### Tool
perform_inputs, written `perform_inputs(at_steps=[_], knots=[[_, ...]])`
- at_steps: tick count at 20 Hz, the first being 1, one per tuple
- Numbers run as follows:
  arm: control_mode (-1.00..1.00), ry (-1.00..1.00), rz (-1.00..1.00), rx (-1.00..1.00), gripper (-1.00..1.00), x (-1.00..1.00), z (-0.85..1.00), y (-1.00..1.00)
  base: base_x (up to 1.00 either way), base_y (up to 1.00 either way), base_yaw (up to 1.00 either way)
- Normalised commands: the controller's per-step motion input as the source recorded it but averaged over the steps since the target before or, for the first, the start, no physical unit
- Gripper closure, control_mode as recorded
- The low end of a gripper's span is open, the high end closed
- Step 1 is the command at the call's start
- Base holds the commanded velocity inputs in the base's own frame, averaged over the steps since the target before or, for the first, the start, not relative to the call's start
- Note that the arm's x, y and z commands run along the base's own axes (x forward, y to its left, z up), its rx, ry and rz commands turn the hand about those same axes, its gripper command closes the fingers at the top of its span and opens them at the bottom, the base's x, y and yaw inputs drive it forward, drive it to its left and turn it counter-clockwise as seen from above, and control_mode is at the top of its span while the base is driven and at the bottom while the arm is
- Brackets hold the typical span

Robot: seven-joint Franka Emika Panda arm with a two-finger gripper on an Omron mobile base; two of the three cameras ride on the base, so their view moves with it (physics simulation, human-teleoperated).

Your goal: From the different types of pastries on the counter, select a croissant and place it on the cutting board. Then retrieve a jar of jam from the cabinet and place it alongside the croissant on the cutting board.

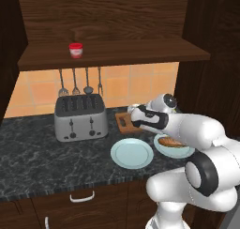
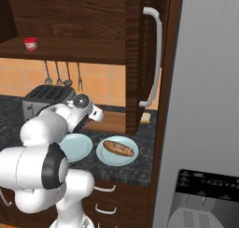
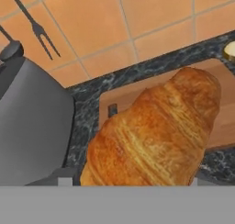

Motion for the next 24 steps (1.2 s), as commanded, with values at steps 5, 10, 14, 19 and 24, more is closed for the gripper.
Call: perform_inputs(at_steps=[5, 10, 14, 19, 24], knots=[[-1.00, 0.06, 0.04, 0.00, 1.00, 0.73, 0.00, -0.04, 0.00, 0.00, 0.00], [-1.00, 0.05, 0.07, 0.00, 1.00, 0.54, -0.11, -0.22, 0.00, 0.00, 0.00], [-1.00, 0.01, 0.08, 0.00, 1.00, 0.26, -0.23, -0.18, 0.00, 0.00, 0.00], [-1.00, 0.00, 0.07, 0.00, 1.00, 0.01, -0.42, -0.03, 0.00, 0.00, 0.00], [-1.00, 0.00, 0.06, 0.00, 1.00, 0.09, -0.24, 0.00, 0.00, 0.00, 0.00]])
